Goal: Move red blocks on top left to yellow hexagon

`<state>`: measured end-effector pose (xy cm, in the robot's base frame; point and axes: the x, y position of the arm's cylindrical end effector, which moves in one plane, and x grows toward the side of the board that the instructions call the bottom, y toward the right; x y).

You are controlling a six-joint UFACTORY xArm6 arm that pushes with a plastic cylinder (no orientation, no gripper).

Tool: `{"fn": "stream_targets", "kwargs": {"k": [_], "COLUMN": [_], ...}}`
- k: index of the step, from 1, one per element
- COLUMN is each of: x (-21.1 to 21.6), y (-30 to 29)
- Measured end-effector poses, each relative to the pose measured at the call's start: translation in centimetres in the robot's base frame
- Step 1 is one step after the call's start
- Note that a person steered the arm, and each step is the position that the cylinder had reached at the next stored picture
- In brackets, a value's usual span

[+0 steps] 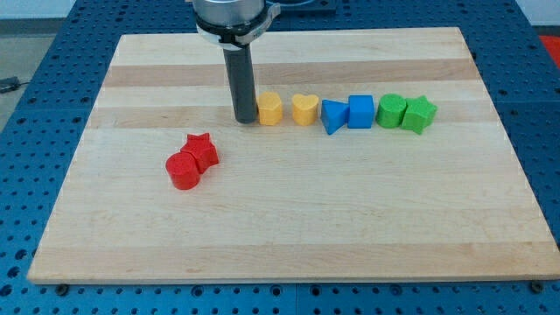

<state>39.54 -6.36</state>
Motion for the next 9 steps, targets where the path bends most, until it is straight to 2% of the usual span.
{"fn": "stream_targets", "kwargs": {"k": [2, 3, 4, 7, 8, 9], "x": [1.6, 1.4, -0.9, -0.8, -0.9, 0.8], "y": [-1.6, -3.1, -3.2, -2.6, -6.2, -11.0]}}
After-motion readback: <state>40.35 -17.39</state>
